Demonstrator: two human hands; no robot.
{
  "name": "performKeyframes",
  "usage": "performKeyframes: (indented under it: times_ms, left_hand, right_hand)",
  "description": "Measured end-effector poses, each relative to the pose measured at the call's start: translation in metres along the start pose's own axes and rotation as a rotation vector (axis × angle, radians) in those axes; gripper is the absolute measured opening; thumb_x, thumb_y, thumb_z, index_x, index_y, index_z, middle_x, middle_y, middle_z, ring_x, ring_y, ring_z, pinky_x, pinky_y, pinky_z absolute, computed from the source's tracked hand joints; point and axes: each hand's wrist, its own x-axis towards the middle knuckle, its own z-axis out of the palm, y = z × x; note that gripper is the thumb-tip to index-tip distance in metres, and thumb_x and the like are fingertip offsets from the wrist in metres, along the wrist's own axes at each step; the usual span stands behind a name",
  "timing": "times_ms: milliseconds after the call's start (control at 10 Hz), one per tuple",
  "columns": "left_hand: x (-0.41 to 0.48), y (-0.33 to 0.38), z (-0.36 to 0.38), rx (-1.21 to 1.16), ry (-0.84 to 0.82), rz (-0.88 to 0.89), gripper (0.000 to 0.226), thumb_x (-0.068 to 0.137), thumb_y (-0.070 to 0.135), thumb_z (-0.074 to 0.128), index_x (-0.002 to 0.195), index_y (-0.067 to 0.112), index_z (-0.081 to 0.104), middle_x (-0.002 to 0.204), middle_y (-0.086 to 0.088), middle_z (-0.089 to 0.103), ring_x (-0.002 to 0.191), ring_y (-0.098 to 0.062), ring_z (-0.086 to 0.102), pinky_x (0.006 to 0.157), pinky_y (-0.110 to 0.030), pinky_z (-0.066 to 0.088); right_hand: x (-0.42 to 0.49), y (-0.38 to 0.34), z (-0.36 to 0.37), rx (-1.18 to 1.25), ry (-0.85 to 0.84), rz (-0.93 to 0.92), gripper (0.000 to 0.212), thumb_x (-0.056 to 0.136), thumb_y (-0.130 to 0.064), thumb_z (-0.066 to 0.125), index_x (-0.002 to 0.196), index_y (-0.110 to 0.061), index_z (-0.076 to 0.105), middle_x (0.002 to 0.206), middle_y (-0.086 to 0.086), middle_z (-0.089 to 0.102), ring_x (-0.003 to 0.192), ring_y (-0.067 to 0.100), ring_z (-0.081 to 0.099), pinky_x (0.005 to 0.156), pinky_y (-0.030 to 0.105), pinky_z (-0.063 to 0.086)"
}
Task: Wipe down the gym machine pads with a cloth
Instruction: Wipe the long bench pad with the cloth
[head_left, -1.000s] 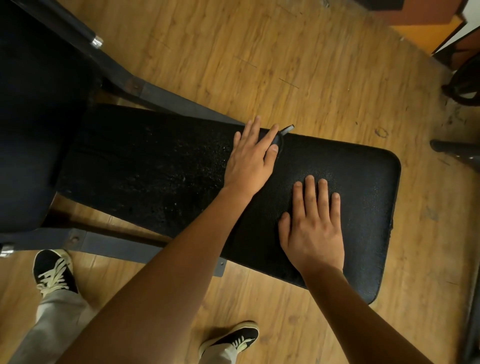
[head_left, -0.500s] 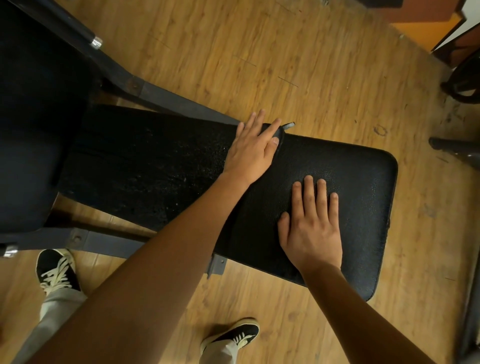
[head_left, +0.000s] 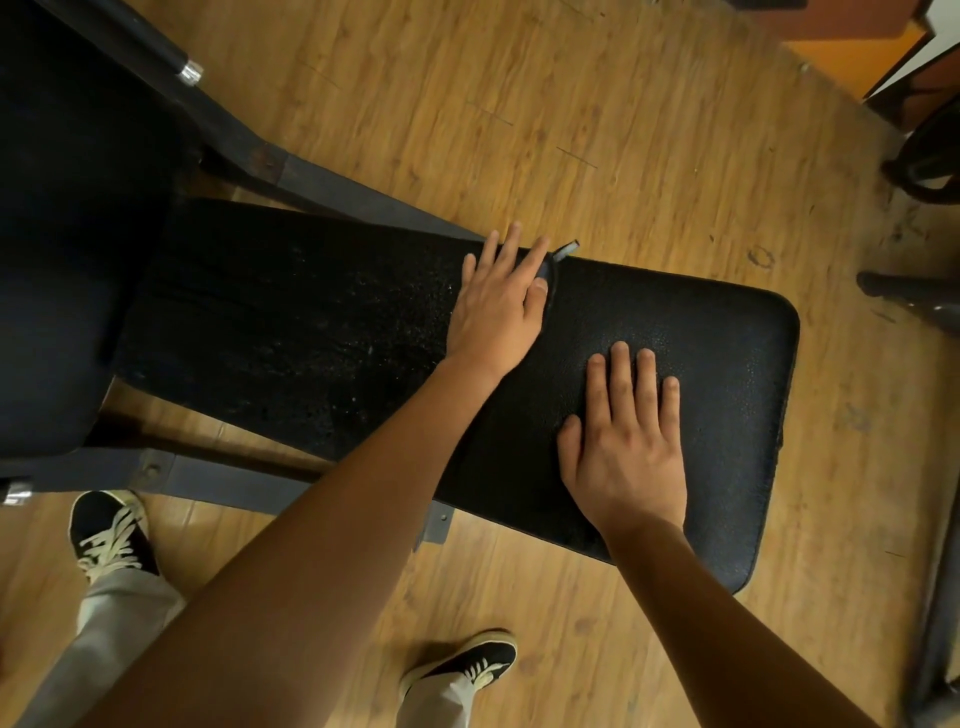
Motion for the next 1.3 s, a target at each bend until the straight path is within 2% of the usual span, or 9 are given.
performKeyframes:
  times_ms: [300,500,600,800,900,1100,1300]
  left_hand:
    - [-0.072,0.010,0.011,-0.055,0.053,-0.097,0.050,0.109,0.032,0.033,0.159,0.025,0.030,0.170,-0.005,0.013,0.157,-0.024,0.004,0.124,-0.044,0.001]
    - [-0.007,0.007,0.002,-0.021,0.023,-0.062,0.050,0.110,0.032,0.030,0.159,0.025,0.030,0.169,-0.007,0.016,0.157,-0.027,0.006,0.127,-0.050,0.005]
    - [-0.002,0.005,0.002,-0.033,0.029,-0.052,0.050,0.110,0.032,0.029,0.159,0.026,0.030,0.170,-0.007,0.015,0.157,-0.026,0.006,0.127,-0.050,0.005]
    - [-0.067,0.002,0.008,-0.042,0.039,-0.069,0.051,0.109,0.033,0.029,0.159,0.025,0.029,0.170,-0.004,0.014,0.157,-0.023,0.005,0.125,-0.044,0.003]
    - [-0.087,0.004,0.011,-0.031,0.037,-0.095,0.051,0.109,0.034,0.027,0.159,0.024,0.031,0.169,-0.005,0.016,0.157,-0.024,0.006,0.124,-0.046,0.004]
    - [-0.042,0.009,0.006,0.004,0.063,-0.139,0.050,0.109,0.031,0.030,0.159,0.024,0.031,0.169,-0.006,0.015,0.157,-0.024,0.005,0.126,-0.047,0.005]
    - [-0.021,0.002,0.002,-0.010,0.033,-0.090,0.050,0.110,0.031,0.029,0.159,0.022,0.030,0.170,-0.007,0.013,0.157,-0.026,0.004,0.127,-0.050,0.008]
  right_hand:
    - [-0.001,-0.001,-0.001,-0.012,-0.009,0.005,0.065,0.105,-0.040,0.029,0.160,-0.006,0.026,0.168,0.020,0.019,0.157,0.036,0.010,0.127,0.055,0.012]
    - [0.000,-0.001,-0.001,-0.022,-0.022,0.006,0.065,0.106,-0.040,0.027,0.161,-0.006,0.024,0.168,0.019,0.017,0.157,0.036,0.008,0.127,0.054,0.010]
    - [0.000,-0.001,0.000,-0.013,-0.013,0.005,0.065,0.106,-0.040,0.027,0.161,-0.006,0.024,0.168,0.019,0.017,0.157,0.036,0.008,0.127,0.054,0.010]
    - [-0.001,-0.001,0.000,-0.005,-0.017,0.004,0.065,0.105,-0.041,0.026,0.161,-0.006,0.024,0.168,0.019,0.017,0.158,0.036,0.007,0.127,0.055,0.010]
    - [0.000,0.000,-0.001,-0.003,-0.024,0.002,0.066,0.105,-0.041,0.026,0.161,-0.007,0.023,0.169,0.019,0.017,0.158,0.035,0.007,0.127,0.055,0.010]
    - [-0.001,0.000,0.000,-0.012,-0.020,0.006,0.066,0.105,-0.041,0.027,0.161,-0.007,0.023,0.168,0.019,0.017,0.158,0.035,0.007,0.127,0.055,0.011]
    - [0.000,-0.001,0.000,0.004,0.002,0.004,0.065,0.105,-0.039,0.029,0.160,-0.005,0.026,0.168,0.020,0.019,0.157,0.036,0.009,0.127,0.055,0.011]
